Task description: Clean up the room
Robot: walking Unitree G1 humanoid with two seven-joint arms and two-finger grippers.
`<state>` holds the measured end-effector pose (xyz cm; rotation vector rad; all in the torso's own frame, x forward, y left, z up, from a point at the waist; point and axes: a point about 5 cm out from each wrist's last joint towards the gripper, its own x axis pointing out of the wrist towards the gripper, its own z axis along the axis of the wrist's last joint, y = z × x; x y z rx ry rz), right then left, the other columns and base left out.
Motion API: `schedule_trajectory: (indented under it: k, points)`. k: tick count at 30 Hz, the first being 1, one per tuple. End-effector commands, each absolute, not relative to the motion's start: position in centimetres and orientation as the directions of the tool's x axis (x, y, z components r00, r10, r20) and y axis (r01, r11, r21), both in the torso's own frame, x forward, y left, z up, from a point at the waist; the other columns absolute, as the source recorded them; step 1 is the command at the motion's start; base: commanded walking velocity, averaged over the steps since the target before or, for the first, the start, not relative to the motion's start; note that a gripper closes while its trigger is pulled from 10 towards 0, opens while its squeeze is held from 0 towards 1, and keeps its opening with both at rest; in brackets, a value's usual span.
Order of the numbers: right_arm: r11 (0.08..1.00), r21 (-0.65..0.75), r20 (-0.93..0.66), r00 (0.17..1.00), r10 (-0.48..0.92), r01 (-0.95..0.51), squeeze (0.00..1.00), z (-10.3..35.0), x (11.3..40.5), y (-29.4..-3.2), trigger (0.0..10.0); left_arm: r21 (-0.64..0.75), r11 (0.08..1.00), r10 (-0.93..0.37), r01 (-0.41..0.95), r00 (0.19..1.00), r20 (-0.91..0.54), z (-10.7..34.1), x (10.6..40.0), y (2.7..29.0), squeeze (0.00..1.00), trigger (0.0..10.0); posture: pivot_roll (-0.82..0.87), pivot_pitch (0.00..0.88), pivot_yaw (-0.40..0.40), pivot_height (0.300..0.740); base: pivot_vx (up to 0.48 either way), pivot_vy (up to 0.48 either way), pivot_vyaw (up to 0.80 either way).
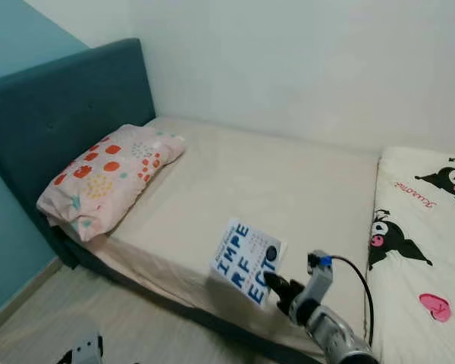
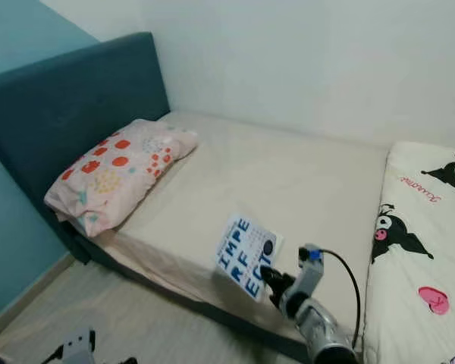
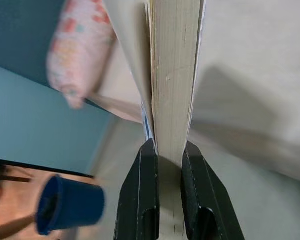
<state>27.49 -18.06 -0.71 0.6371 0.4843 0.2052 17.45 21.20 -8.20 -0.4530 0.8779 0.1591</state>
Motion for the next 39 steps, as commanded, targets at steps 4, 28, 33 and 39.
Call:
schedule_trajectory:
  k: [4, 28, 33, 39]
  points:
    - [0.789, 0.61, -0.322, 0.888, 0.329, -0.072, 0.0, -0.2, 28.1, -17.5, 10.0, -0.296, 0.905, -0.046, -0.306, 0.62, -0.783, -8.3, 17.1, 21.4, 0.0, 10.0, -0.14, 0.048, 0.016, 0.684, 0.48, 0.0, 0.38]
    - [0.775, 0.586, -0.266, 0.847, 0.46, -0.237, 0.0, 0.2, 28.3, -16.1, 10.0, -0.265, 0.91, -0.025, -0.319, 0.596, -0.803, -8.6, 16.6, 21.6, 0.0, 10.0, -0.15, 0.053, 0.016, 0.684, 0.425, 0.0, 0.45]
    - [0.781, 0.591, -0.287, 0.851, 0.439, -0.204, 0.0, -0.1, 28.1, -16.5, 10.0, -0.262, 0.912, -0.026, -0.317, 0.593, -0.805, -8.6, 16.5, 21.6, 0.0, 10.0, -0.15, 0.06, 0.017, 0.684, 0.0, 0.0, 0.59]
    - [0.779, 0.598, -0.304, 0.846, 0.437, -0.188, 0.0, -0.5, 27.7, -16.7, 10.0, -0.258, 0.914, -0.027, -0.314, 0.587, -0.809, -8.7, 16.2, 21.7, 0.0, 10.0, -0.15, 0.069, 0.019, 0.684, 0.0, 0.0, 0.0]
